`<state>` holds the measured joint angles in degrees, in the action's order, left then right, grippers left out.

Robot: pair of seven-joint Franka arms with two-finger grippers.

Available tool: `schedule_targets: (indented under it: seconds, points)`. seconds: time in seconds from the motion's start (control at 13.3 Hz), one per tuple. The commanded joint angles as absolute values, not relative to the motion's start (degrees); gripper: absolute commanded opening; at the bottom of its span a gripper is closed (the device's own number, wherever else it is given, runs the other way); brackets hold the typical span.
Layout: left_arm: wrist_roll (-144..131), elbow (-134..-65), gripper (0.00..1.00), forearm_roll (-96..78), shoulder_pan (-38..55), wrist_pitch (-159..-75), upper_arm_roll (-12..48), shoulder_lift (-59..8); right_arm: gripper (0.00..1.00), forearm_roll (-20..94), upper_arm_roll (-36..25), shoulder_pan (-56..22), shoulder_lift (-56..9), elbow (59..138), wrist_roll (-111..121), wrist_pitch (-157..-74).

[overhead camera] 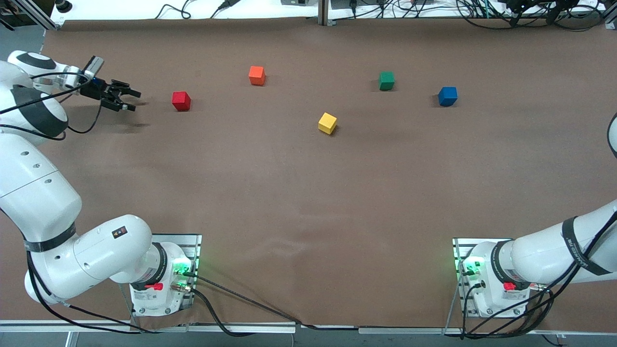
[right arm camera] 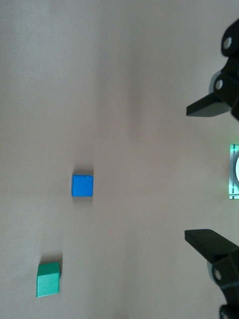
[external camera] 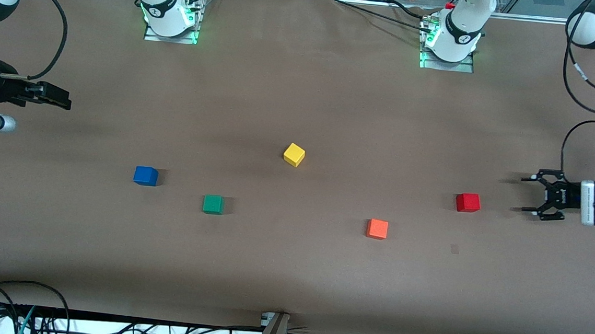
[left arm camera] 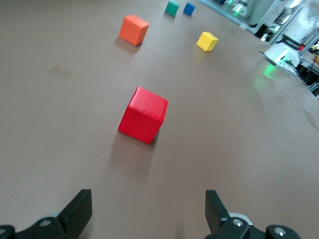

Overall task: Pass red block to right arm, stack on blue
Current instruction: 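Move the left gripper down over the red cube, then close the left gripper on the red cube and lift it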

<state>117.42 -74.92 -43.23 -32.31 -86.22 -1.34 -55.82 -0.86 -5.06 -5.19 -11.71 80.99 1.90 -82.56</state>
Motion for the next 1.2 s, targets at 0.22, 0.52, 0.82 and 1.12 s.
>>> schedule_targets:
  seconds: [0.22,0.52,0.82,1.12]
  points:
    - [129.3,-68.1,1.0,-50.2,-32.6,-82.2,2.8,-63.4,1.0,-0.8,-4.9,-4.7,-12.1,80.0,4.7,-82.7]
    - [130.6,-68.0,1.0,-52.7,-32.3,-82.2,5.3,-66.4,1.0,-0.8,-4.9,-4.7,-12.1,80.0,4.7,-82.7]
    - [137.4,-68.0,1.0,-54.8,-31.8,-82.4,6.4,-68.3,1.0,-0.8,-4.9,-4.7,-12.3,80.0,4.3,-82.7]
    - [142.2,-68.1,1.0,-56.3,-31.0,-82.3,6.6,-70.5,1.0,-0.8,-4.9,-4.7,-12.3,80.0,4.5,-82.6]
